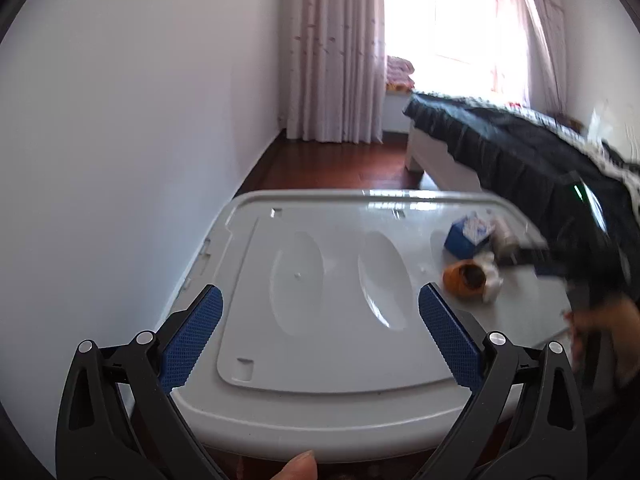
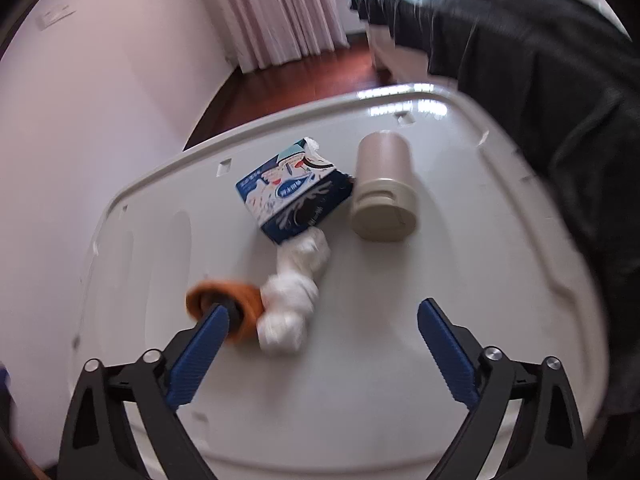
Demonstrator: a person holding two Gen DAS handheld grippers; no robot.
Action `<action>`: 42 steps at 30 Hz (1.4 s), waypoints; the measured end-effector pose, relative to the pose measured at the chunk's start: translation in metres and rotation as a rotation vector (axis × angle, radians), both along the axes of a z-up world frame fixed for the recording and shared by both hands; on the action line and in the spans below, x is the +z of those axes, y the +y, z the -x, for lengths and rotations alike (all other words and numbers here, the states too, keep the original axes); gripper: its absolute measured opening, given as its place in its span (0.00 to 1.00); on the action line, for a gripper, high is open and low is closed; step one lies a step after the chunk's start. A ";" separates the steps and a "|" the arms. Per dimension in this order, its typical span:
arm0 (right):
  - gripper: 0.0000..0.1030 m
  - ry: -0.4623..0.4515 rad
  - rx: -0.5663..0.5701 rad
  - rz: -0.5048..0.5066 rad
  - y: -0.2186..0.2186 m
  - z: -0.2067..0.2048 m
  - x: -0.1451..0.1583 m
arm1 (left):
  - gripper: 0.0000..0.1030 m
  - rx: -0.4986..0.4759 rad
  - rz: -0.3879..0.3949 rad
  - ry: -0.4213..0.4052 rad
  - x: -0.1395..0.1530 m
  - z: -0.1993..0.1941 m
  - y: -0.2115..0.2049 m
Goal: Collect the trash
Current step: 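Grasp the white tissue bundle with the right tool, then grasp the orange knit cup with the left tool while the right tool holds the tissue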
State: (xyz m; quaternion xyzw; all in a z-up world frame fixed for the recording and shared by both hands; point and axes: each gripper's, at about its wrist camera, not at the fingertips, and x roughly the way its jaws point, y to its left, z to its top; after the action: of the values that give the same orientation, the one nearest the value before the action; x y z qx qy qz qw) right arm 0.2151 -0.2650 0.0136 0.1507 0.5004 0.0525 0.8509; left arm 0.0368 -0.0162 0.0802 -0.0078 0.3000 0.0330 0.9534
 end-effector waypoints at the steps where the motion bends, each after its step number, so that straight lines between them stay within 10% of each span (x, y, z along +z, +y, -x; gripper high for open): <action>1: 0.88 0.020 -0.009 -0.002 0.001 -0.007 -0.002 | 0.93 -0.010 -0.003 0.013 -0.003 0.001 0.000; 6: 0.63 0.146 -0.040 0.012 0.010 -0.036 -0.023 | 0.93 -0.011 0.065 0.081 -0.018 -0.003 0.011; 14: 0.64 0.169 0.000 0.182 0.054 -0.045 -0.027 | 0.93 0.015 0.133 0.130 -0.027 -0.002 0.026; 18: 0.33 0.145 0.030 0.224 0.060 -0.027 -0.026 | 0.93 0.010 0.120 0.153 -0.031 -0.003 0.022; 26: 0.32 0.017 0.008 -0.131 -0.014 0.014 0.021 | 0.93 -0.060 0.089 0.205 -0.039 -0.021 -0.018; 42: 0.33 -0.162 -0.051 -0.240 -0.111 0.090 0.049 | 0.93 -0.085 0.207 0.319 -0.079 -0.131 -0.153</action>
State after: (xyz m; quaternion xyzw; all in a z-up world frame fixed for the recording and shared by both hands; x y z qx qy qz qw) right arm 0.1250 -0.3763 0.0628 0.2596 0.4162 0.1023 0.8654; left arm 0.1674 -0.1694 0.0013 -0.0880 0.4492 -0.0374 0.8883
